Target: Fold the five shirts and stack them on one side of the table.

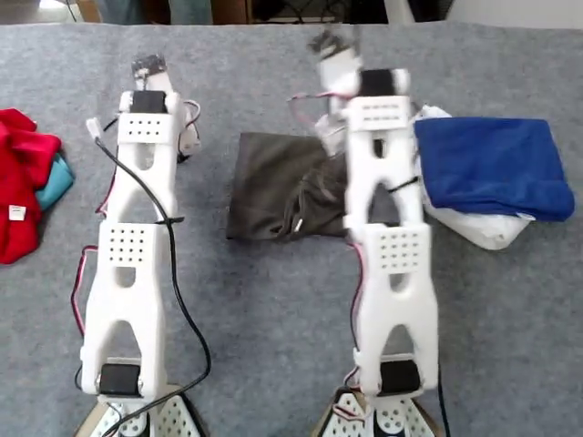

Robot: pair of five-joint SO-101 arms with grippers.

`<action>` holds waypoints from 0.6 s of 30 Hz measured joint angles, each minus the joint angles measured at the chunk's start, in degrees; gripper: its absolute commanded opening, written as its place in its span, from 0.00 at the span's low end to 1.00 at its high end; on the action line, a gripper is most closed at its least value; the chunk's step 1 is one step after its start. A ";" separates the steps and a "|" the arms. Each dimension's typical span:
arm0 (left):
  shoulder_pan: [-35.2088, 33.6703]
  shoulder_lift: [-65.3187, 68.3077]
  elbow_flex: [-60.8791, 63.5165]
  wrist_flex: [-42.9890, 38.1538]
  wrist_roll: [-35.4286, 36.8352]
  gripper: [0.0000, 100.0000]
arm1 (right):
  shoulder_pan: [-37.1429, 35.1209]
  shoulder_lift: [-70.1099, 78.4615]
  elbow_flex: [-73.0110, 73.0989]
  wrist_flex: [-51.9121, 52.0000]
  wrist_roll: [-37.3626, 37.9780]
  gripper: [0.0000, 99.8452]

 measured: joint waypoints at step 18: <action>-0.35 3.16 -5.98 -0.09 0.00 0.03 | -4.04 0.88 0.18 3.87 0.00 0.04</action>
